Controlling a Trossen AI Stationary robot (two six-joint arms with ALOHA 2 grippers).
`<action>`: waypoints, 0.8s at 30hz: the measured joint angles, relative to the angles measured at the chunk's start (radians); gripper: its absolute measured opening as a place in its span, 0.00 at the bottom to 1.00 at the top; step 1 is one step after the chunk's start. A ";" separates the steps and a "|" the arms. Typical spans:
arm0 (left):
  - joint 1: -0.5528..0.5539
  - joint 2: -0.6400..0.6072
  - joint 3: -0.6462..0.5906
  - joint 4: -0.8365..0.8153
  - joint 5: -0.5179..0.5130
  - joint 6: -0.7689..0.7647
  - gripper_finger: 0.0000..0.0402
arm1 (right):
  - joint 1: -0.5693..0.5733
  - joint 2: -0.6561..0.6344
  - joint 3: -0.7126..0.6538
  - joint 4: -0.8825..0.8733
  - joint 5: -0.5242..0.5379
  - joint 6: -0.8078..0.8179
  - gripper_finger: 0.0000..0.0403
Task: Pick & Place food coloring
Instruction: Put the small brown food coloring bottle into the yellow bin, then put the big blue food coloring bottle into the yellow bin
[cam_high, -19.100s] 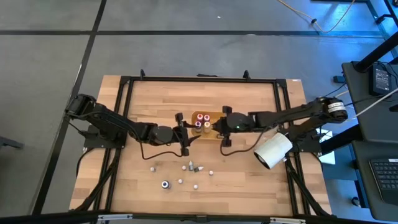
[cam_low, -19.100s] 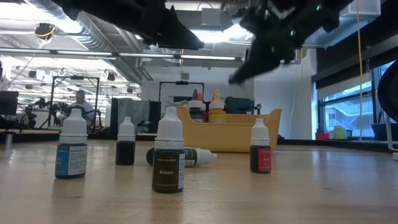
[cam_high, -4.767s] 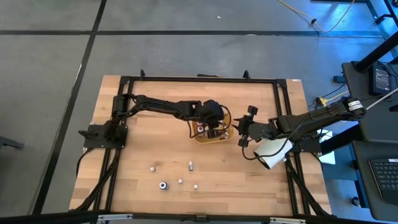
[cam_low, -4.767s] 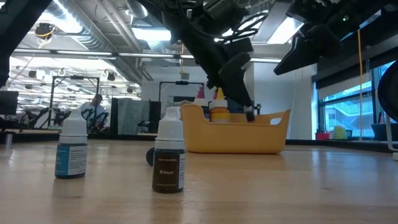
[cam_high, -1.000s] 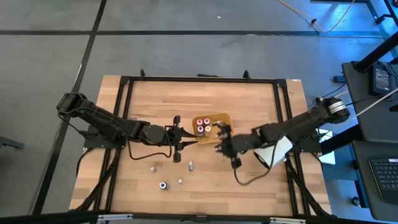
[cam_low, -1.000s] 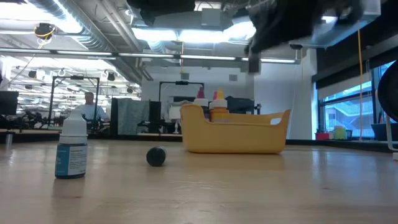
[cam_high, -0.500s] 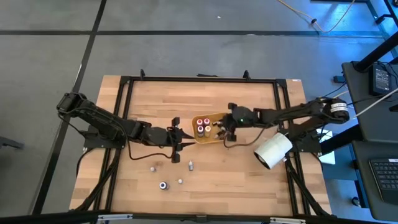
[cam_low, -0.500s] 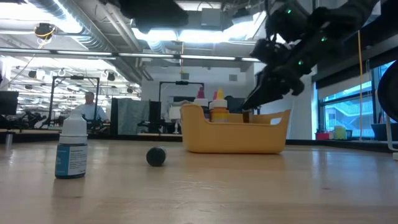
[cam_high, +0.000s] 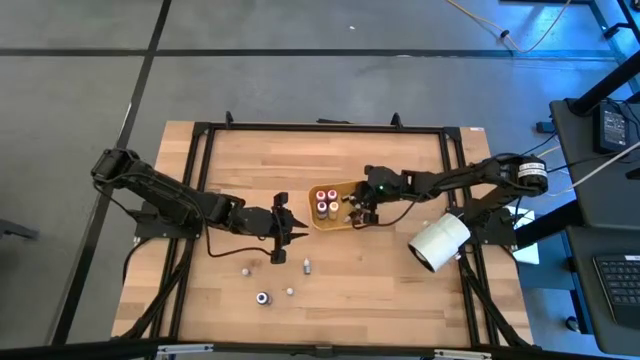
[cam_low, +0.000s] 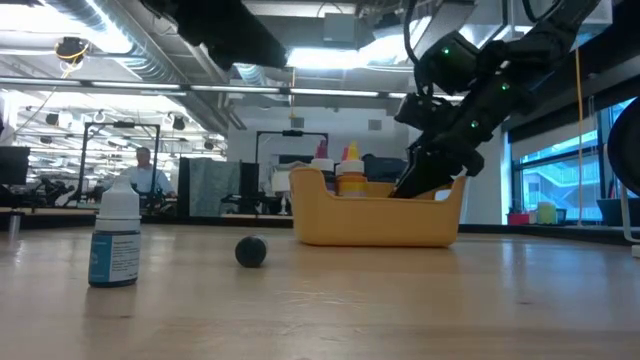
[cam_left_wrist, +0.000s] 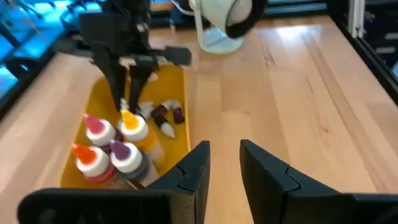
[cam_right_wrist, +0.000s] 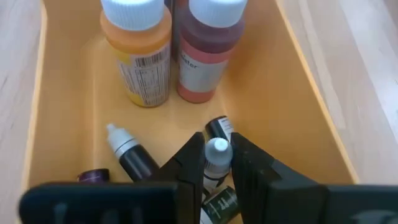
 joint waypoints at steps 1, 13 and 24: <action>0.000 0.000 0.000 -0.010 0.013 -0.006 0.21 | 0.000 0.000 0.000 0.001 0.000 0.000 0.17; 0.000 0.000 0.000 -0.111 0.154 -0.114 0.23 | 0.000 -0.004 0.000 0.001 0.010 -0.004 0.29; -0.001 0.000 0.000 -0.153 0.260 -0.111 0.23 | 0.016 -0.099 0.067 -0.002 0.052 -0.042 0.30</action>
